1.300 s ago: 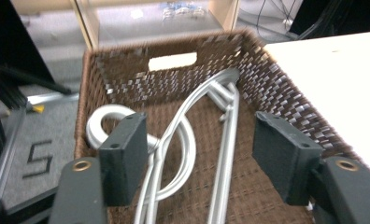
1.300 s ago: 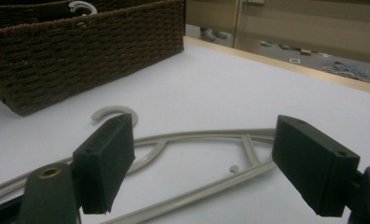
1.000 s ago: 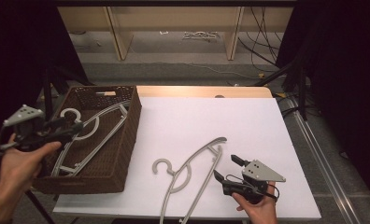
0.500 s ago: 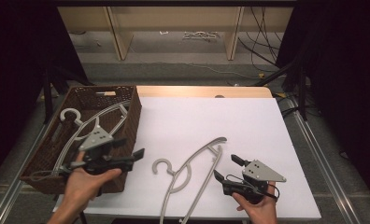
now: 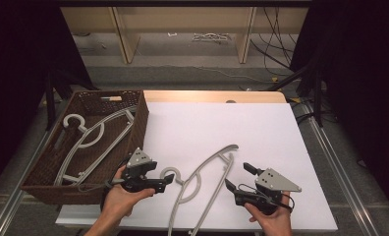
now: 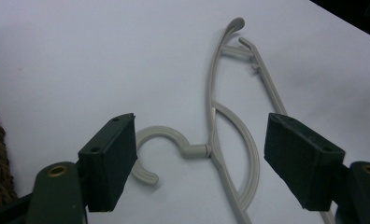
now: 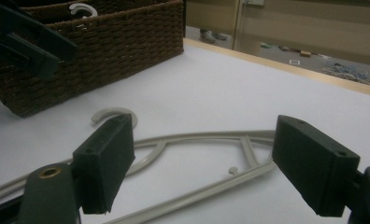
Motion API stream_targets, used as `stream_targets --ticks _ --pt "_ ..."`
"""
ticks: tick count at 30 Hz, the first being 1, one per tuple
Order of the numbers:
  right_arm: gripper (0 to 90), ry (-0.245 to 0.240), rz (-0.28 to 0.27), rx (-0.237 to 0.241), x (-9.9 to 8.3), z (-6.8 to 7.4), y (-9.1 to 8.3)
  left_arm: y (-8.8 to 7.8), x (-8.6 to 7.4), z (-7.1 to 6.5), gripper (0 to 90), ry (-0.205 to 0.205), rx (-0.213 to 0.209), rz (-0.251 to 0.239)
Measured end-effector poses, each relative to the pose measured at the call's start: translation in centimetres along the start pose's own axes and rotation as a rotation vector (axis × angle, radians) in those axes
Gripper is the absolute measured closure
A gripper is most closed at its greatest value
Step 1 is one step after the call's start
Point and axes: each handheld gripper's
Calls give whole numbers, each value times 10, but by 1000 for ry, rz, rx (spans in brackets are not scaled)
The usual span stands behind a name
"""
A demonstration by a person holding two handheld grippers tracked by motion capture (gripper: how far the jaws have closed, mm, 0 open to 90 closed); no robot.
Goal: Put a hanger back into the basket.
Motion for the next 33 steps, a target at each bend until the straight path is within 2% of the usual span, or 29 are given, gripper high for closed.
stream_targets --ticks 4,8,15,16,19,25,26,27,29,30,33 --pt "221 8 -14 2 0 1 1 12 -5 -4 228 6 -21 31" --pt "222 5 -7 12 0 0 0 17 -8 -7 251 14 -23 34" --pt "221 9 -15 12 0 0 -1 28 -16 -18 234 7 -27 -20" --pt "221 9 -15 12 0 0 -1 29 -17 -18 234 21 -21 -4" --pt "220 17 -8 13 0 1 -2 33 -20 -21 231 32 -6 9" --pt "220 12 -48 9 0 -2 -2 41 -22 -25 231 34 1 49" --pt "220 12 -48 11 0 -1 -2 42 -22 -25 231 48 5 59" --pt "220 12 -48 11 0 -1 -2 44 -22 -24 230 86 9 97" --pt "220 13 -33 4 0 -2 -3 48 -22 -24 230 79 10 116" --pt "220 23 -29 9 0 -1 -3 52 -22 -24 231 86 8 143" --pt "220 14 -31 4 0 -2 -2 57 -21 -25 215 109 -5 158"
Point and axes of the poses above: each handheld gripper's, and its own axes: y roughly forward along the jaws, x roughly out of its top, z roughly to its left, and after that the axes turned 12 degrees about z, right-handed
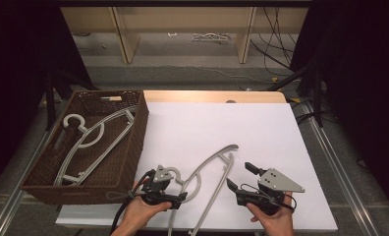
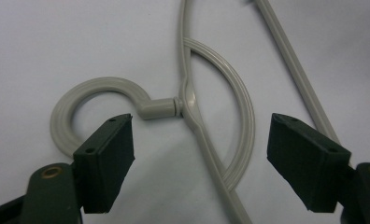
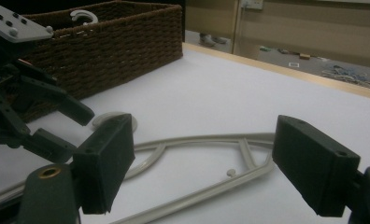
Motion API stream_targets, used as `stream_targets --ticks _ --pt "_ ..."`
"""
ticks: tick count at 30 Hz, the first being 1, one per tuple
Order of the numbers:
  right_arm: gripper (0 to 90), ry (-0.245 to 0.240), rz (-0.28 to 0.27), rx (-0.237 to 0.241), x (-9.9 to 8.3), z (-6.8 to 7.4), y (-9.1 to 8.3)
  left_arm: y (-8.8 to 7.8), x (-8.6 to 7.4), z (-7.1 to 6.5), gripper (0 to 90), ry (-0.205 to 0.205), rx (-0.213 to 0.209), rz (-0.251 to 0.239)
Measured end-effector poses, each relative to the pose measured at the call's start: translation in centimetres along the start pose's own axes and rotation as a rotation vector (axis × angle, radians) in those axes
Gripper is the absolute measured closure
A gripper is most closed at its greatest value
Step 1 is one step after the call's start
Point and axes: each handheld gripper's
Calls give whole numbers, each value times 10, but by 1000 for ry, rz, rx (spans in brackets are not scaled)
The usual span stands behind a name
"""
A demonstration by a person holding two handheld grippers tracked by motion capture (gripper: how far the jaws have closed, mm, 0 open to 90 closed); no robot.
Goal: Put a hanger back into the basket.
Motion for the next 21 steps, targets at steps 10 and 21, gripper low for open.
stream_targets --ticks 10,21 --pt "220 -1 1 -1 0 0 0 7 7 4 199 -14 11 30" --pt "220 -2 -14 16 -1 1 -1 18 14 -3 352 -15 12 82"
Point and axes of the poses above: each handheld gripper's, and its own axes: y roughly forward along the jaws, x roughly out of its top, z roughly to its left, and after that the axes turned 12 degrees about z, right-handed
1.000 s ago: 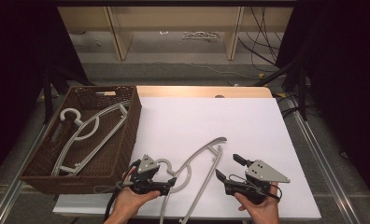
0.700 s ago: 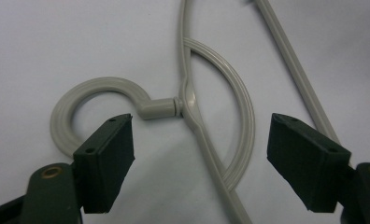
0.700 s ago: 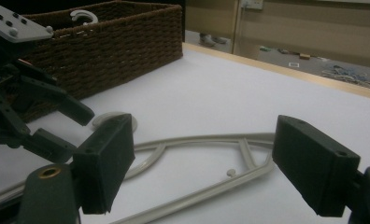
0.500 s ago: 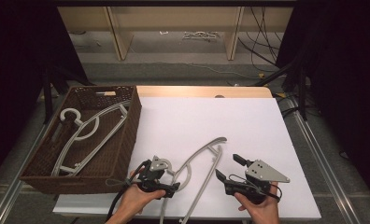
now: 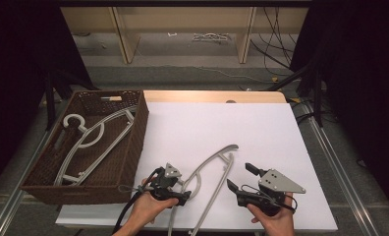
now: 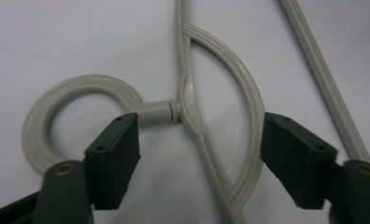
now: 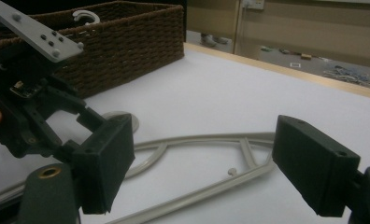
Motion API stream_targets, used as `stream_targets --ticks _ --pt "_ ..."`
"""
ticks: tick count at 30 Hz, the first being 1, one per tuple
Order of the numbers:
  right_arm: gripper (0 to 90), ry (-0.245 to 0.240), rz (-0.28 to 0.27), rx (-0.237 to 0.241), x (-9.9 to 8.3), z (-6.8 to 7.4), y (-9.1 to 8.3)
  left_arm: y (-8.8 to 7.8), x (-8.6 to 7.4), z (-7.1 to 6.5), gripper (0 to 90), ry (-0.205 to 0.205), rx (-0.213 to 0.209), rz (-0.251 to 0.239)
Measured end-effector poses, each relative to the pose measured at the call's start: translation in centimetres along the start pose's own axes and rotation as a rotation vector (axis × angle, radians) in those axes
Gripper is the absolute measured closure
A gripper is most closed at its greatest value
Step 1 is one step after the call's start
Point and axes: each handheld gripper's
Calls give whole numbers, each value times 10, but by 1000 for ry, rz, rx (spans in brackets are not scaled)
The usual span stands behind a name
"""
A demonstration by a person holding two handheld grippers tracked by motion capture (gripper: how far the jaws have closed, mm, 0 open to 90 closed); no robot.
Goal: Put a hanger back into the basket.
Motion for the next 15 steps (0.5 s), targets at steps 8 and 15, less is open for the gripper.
stream_targets --ticks 8,15 --pt "220 2 -2 -6 0 0 1 5 6 1 469 27 -17 61" --pt "220 -5 22 -5 1 0 0 3 10 2 506 72 1 107"
Point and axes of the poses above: each handheld gripper's, and its own axes: y roughly forward along the jaws, x roughly out of its top, z roughly to its left, and after that the axes turned 12 degrees about z, right-handed
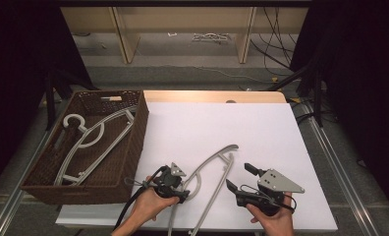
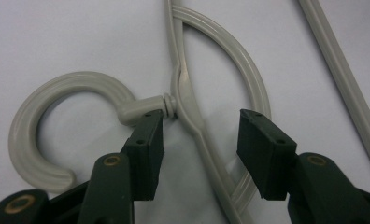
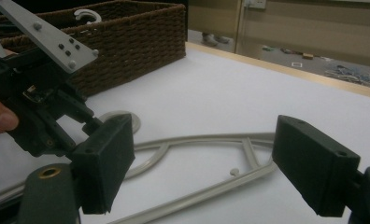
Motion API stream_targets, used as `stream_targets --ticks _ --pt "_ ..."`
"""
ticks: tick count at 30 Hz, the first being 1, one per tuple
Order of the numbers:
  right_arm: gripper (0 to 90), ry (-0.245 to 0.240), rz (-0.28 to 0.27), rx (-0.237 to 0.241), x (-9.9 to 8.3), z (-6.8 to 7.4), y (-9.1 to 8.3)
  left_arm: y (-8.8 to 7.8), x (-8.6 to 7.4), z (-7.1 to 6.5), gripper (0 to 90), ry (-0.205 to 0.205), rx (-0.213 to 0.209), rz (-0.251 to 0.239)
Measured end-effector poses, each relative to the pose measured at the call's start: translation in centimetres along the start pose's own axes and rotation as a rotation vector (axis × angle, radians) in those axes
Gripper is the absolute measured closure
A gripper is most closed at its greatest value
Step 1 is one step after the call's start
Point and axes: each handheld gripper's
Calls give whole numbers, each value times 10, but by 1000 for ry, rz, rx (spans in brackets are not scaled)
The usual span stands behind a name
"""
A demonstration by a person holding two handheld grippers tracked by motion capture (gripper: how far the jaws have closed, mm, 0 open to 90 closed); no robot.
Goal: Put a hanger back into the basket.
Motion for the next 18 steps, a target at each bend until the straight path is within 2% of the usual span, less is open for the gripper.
stream_targets --ticks 1,2,3,5,7,13,16,18 --pt "220 3 -8 -1 0 0 0 1 0 1 523 -2 1 7" --pt "220 3 -8 -1 0 0 0 0 -1 1 523 15 9 17" --pt "220 5 -22 1 0 0 1 0 -1 1 538 19 16 10" --pt "221 0 0 -3 0 0 0 0 -1 1 542 23 21 9" --pt "221 -4 2 -1 0 1 0 0 -2 1 550 37 27 16" --pt "222 -3 3 -2 0 1 0 0 -2 0 578 43 36 22" --pt "221 9 1 19 0 3 1 -2 0 0 596 53 43 48" --pt "221 -8 -5 4 1 2 2 -2 3 -1 600 58 43 66"
Point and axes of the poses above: each handheld gripper's, and its own axes: y roughly forward along the jaws, x roughly out of its top, z roughly to its left, and after that the axes turned 12 degrees about z, right-handed
